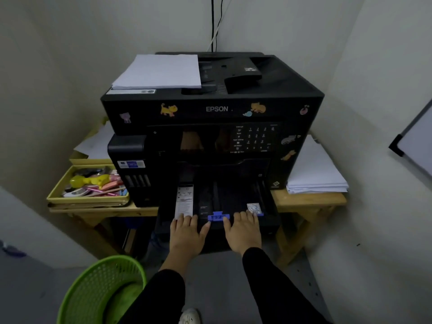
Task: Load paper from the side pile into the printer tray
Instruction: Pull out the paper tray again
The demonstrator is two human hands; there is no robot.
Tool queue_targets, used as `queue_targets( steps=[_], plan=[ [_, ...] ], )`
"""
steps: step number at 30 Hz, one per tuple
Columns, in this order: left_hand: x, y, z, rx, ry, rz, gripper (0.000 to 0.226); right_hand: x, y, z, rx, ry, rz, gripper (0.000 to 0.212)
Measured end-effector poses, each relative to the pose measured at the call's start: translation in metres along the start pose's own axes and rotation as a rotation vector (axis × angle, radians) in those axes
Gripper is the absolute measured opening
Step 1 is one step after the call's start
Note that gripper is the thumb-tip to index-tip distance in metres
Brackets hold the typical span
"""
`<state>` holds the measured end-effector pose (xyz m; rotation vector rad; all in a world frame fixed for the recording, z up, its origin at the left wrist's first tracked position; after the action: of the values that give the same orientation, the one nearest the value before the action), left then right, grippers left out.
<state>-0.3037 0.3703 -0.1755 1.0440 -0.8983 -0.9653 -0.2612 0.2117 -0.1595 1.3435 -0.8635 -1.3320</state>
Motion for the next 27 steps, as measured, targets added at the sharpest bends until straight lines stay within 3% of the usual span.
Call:
queue_targets(
  steps=[14,27],
  plan=[
    [-0.002,-0.008,0.058,-0.038,-0.033,-0.017,0.066,0.011,-0.008,0.058,-0.013,-0.021,-0.004,0.056],
    [-0.002,-0.014,0.106,0.054,-0.089,-0.103,0.060,0.016,0.004,0.106,0.177,-0.132,0.058,0.050]
  ],
)
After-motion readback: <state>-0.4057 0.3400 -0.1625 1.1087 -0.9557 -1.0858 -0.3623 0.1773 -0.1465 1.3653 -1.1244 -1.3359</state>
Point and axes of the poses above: each hand's wrist, its own z-axis away from the middle knuckle, its own y-axis out of the back of the hand, x = y × z, the point moved 10 cm from there along -z, towards the middle knuckle
